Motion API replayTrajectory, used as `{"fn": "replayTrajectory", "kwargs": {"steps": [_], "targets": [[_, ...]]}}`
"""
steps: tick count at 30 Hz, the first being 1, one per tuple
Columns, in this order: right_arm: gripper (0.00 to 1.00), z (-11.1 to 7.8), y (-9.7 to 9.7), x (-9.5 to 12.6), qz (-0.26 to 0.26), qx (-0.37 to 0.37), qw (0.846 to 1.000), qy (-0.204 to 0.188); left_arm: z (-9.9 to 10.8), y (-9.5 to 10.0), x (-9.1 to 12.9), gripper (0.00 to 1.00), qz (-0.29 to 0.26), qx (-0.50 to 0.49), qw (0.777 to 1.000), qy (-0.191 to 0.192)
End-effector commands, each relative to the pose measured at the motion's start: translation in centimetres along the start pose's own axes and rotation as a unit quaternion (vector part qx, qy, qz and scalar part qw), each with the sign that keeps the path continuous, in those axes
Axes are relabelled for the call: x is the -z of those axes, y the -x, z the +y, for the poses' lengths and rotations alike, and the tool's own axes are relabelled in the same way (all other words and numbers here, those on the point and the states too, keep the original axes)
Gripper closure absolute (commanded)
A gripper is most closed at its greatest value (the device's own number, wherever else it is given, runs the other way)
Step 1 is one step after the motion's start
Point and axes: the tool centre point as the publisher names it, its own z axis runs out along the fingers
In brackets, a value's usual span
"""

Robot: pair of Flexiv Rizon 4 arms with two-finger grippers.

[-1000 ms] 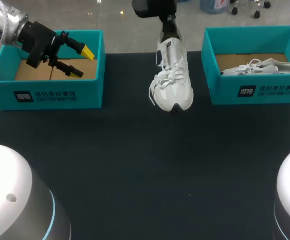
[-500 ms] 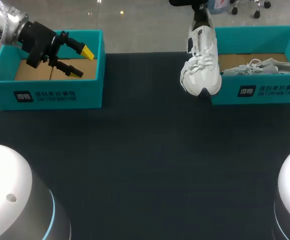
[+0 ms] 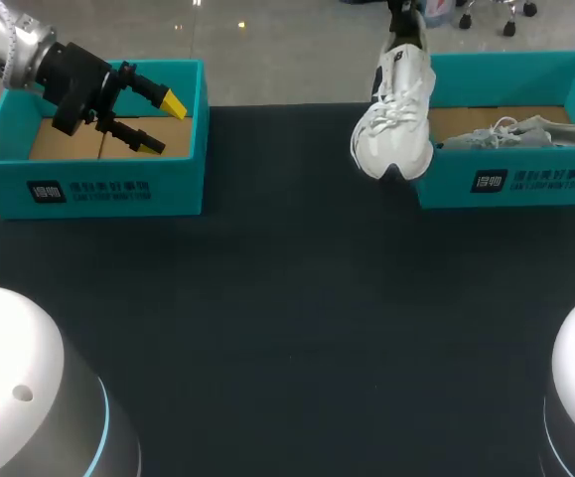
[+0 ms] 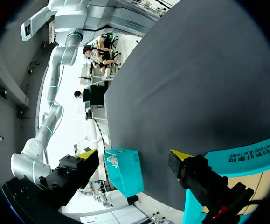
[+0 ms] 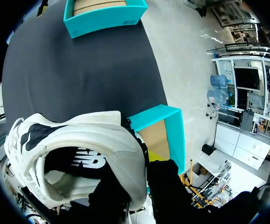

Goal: Take the shoe out of the shoebox, open the shoe tongue, remove and reinsert the insole, then place the shoe into the shoebox

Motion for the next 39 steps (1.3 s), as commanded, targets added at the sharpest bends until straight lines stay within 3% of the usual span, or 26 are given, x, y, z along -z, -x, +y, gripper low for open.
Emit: {"fn": "replayTrajectory", "kwargs": {"steps": [1,5,10,21,27,39], "targets": [[1.0,0.0,0.2,0.2,0.002,0.001,1.0,0.0,0.0,0.0,0.1,0.0,0.001,0.0,1.0,0.0],[1.0,-0.1,0.2,0.2,0.001,0.002,1.0,0.001,0.0,0.0,0.1,0.0,0.001,0.0,1.0,0.0],[1.0,-1.9,0.5,-0.6,-0.016,0.037,0.999,0.024,0.0,0.0,0.1,0.0,0.001,0.0,1.0,0.0],[1.0,-7.3,4.3,-4.4,-0.013,0.042,0.999,-0.012,0.0,0.0,0.1,0.0,0.001,0.0,1.0,0.0],[1.0,-9.1,5.3,-6.2,0.0,0.064,0.997,-0.038,0.0,0.0,0.1,0.0,0.001,0.0,1.0,0.0],[1.0,-9.1,5.3,-6.2,0.0,0.064,0.997,-0.038,0.0,0.0,0.1,0.0,0.001,0.0,1.0,0.0]]}}
